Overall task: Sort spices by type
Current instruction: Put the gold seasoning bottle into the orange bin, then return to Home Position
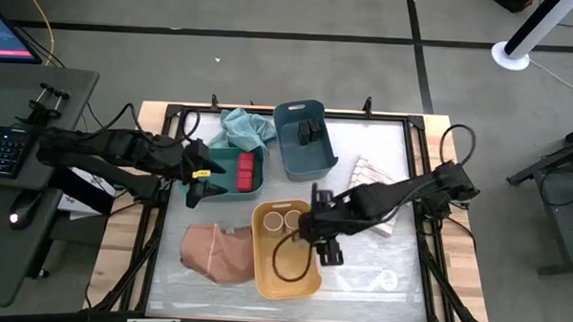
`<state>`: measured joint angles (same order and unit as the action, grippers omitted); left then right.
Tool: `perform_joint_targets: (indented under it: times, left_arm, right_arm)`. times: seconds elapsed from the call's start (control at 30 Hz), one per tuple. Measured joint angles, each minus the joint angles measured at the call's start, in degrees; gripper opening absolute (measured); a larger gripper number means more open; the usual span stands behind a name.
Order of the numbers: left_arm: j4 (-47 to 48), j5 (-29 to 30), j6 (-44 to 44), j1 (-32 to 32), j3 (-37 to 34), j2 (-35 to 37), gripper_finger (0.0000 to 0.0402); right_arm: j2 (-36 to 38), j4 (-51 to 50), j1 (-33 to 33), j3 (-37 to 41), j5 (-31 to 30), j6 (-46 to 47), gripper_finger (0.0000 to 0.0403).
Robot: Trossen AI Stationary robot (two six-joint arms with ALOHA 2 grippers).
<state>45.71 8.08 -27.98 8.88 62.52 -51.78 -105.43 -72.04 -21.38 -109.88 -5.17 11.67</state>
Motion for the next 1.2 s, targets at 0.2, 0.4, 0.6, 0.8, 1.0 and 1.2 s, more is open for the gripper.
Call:
perform_joint_targets:
  times: [0.2, 0.4, 0.6, 0.8, 1.0, 1.2]
  left_arm:
    - [-0.04, 1.05, -0.98, 1.92, 0.00, -1.19, 0.0300]
    - [-0.09, 2.44, -2.47, 3.32, 0.00, -2.13, 0.0300]
    - [-0.12, 3.43, -3.39, 3.70, 0.00, -2.39, 0.0300]
    - [-0.11, 3.48, -3.40, 3.69, 0.00, -2.39, 0.0300]
    - [-0.09, 3.48, -3.31, 3.68, 0.00, -2.39, 0.0300]
    - [-0.04, 3.47, -1.91, 3.68, 0.01, -2.39, 0.0300]
  right_arm:
    - [-6.64, 0.45, -1.42, 0.04, 3.60, -7.06, 0.0265]
    - [-12.06, 0.93, -0.16, 0.08, 2.06, -10.17, 0.0265]
    - [-13.91, 2.24, 1.34, 0.08, 1.89, -10.17, 0.0267]
    - [-13.95, 2.52, 2.19, 0.08, 2.45, -10.18, 0.0315]
    - [-13.92, 2.50, 2.83, 0.06, 2.20, -8.79, 0.0322]
    - [-13.58, -0.72, 3.03, -1.21, 2.27, -8.99, 0.0324]
